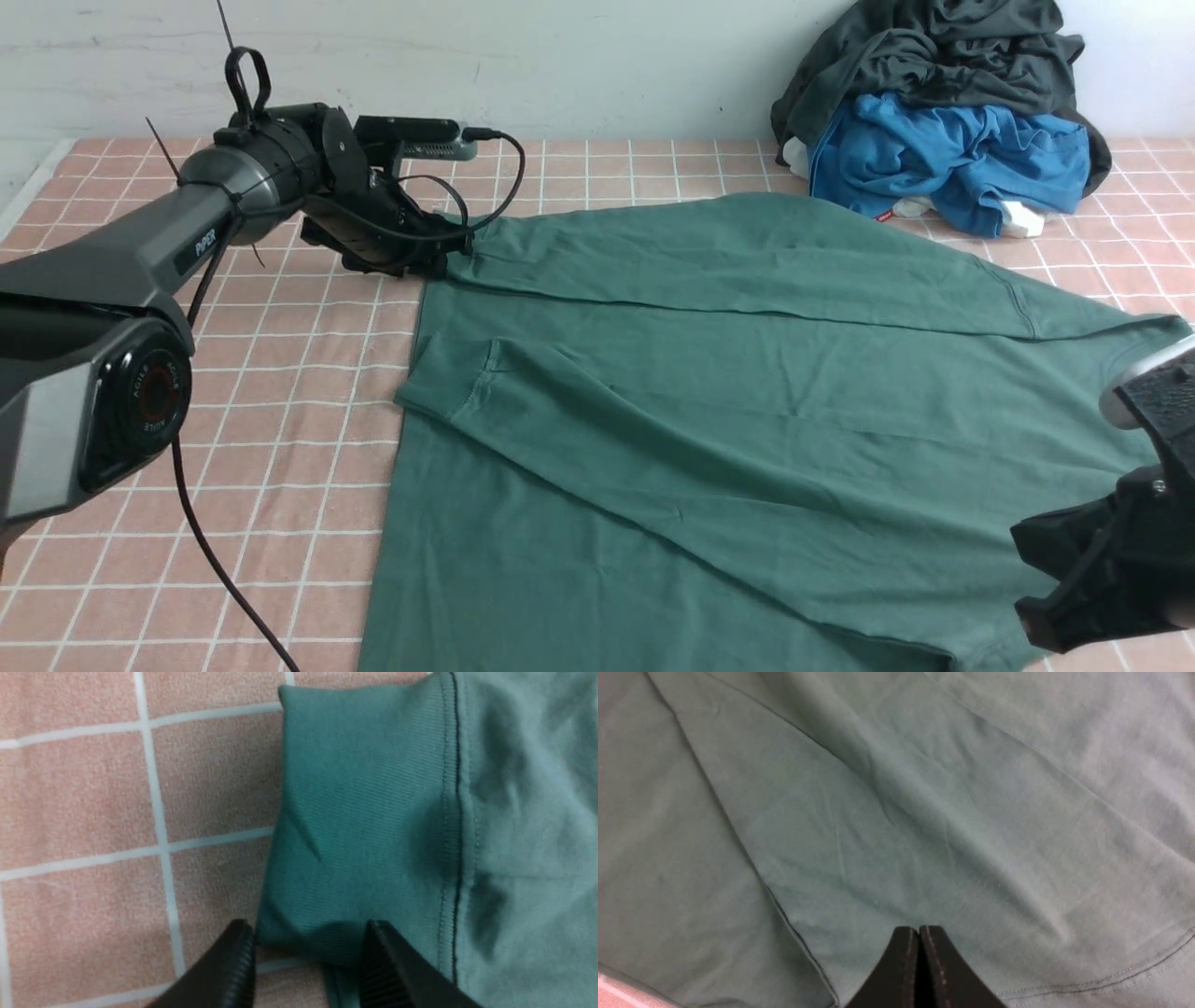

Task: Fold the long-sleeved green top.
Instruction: Use the left arm to clamp the cuff farthest from it, then use the left arm to drag and drop the cuff onto the cuff closest to the left arm

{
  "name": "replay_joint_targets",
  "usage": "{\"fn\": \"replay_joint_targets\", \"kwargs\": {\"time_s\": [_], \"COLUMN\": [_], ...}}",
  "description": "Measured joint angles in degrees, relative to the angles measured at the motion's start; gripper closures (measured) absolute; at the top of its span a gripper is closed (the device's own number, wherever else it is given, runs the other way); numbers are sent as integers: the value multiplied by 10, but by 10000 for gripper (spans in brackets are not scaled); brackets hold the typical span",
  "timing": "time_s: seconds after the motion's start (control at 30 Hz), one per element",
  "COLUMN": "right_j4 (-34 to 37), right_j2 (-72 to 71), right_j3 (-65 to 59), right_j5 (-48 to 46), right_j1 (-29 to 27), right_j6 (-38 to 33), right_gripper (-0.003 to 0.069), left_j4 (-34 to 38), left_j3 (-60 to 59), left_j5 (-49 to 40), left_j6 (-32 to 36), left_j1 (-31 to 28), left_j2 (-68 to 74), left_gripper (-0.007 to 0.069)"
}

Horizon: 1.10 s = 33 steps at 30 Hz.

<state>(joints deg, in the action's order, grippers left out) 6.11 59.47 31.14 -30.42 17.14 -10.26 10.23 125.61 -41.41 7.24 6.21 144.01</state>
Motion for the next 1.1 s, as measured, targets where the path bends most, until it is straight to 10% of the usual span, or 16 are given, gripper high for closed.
{"fn": "replay_joint_targets", "kwargs": {"time_s": [0.27, 0.67, 1.1], "right_j4": [0, 0, 0], "right_j2": [0, 0, 0], "right_j3": [0, 0, 0], "right_j5": [2, 2, -11], "right_j1": [0, 0, 0], "right_j6": [0, 0, 0], "right_gripper": [669, 669, 669], "left_j4": [3, 24, -4], "left_j3": [4, 5, -333], "left_j5": [8, -268, -285], "left_j6": [3, 2, 1], "left_j1": [0, 1, 67], "left_j2": [-12, -147, -319], "left_gripper": [617, 619, 619]}}
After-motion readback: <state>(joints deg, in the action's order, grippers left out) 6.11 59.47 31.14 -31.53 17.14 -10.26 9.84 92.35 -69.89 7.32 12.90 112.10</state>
